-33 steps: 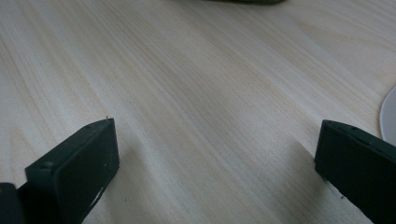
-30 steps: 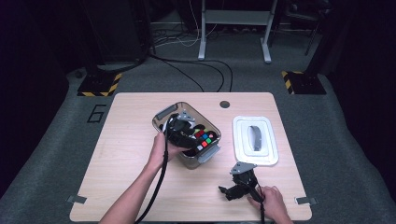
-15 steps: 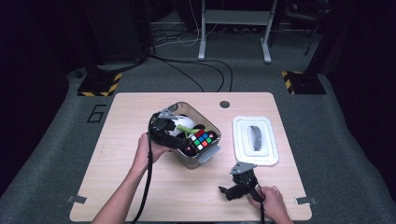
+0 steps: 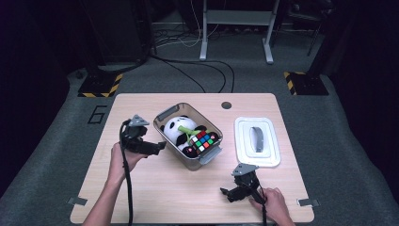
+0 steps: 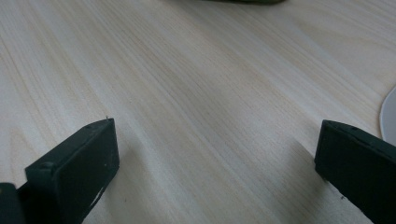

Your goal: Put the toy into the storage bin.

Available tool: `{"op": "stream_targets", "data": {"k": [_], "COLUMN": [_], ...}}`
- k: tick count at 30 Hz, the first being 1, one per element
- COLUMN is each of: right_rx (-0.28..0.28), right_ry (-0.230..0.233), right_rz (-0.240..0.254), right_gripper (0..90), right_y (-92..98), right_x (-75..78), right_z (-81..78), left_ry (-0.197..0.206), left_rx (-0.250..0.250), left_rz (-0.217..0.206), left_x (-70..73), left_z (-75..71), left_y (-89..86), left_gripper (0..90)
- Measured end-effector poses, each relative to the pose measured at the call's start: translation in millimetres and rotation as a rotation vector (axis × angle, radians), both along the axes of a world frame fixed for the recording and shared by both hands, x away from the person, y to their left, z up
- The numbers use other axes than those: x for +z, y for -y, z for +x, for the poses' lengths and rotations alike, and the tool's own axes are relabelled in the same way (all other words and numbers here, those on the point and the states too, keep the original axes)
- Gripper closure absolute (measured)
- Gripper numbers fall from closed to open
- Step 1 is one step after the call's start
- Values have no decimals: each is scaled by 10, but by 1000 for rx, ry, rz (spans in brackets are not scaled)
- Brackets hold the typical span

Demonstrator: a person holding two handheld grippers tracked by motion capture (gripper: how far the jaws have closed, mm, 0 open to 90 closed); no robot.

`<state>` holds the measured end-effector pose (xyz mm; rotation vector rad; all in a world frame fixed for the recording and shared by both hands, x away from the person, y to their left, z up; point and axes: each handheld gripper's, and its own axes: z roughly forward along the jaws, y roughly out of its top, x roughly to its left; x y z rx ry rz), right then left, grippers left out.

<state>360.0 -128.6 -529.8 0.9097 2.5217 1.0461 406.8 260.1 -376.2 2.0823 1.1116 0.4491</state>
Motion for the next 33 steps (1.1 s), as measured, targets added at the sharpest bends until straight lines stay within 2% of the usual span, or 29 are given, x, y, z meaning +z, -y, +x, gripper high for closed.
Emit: {"op": "stream_targets", "data": {"k": [1,2,4,6,7,8,9,10,11,12,13,14,16,18,19,20,22,23,24,25,26,27,33], "right_rx": [0,0,0,0,0,0,0,-1,-1,0,0,0,0,-1,-1,-1,-1,-1,-1,-1,-1,-1,10], "right_ry": [0,0,0,0,0,0,0,0,0,0,0,0,0,0,0,0,0,0,0,0,-1,0,-3], "right_rz": [0,0,0,0,0,0,0,0,0,0,0,0,0,0,0,0,0,0,0,0,-1,-1,-2], "right_gripper": [0,0,0,0,0,0,0,0,0,0,0,0,0,0,0,0,0,0,0,0,0,0,0], "right_y": [0,0,0,0,0,0,0,0,0,0,0,0,0,0,0,0,0,0,0,0,0,0,5], "right_x": [0,0,0,0,0,0,0,1,1,0,0,1,1,1,1,1,1,1,1,1,2,1,3], "right_z": [0,0,0,0,0,0,0,0,0,0,0,0,1,1,1,1,1,1,1,1,1,1,15], "left_ry": [-9,-18,-37,-39,-44,-44,-64,-76,-76,-86,-86,-90,-114,-136,-136,-164,-163,-115,-115,-58,-21,-6,-3], "left_rx": [35,59,98,148,167,167,201,219,219,244,244,279,291,307,307,305,298,299,299,299,292,293,279], "left_rz": [-4,9,20,29,31,31,43,48,48,51,51,44,16,32,32,58,72,83,83,56,37,25,27], "left_x": [-91,-159,-272,-425,-495,-495,-638,-709,-709,-837,-837,-966,-1102,-1253,-1253,-1365,-1407,-1461,-1461,-1508,-1540,-1555,-1556], "left_z": [-45,-64,-86,-107,-120,-120,-132,-138,-138,-157,-157,-168,-166,-155,-155,-147,-149,-173,-173,-192,-203,-217,-220], "left_y": [-115,-185,-279,-381,-432,-432,-525,-566,-566,-657,-657,-746,-830,-868,-868,-884,-881,-881,-881,-894,-909,-915,-924], "left_gripper": [55,51,37,18,13,9,0,1,0,0,0,0,0,0,0,0,0,0,0,0,0,0,0]}}
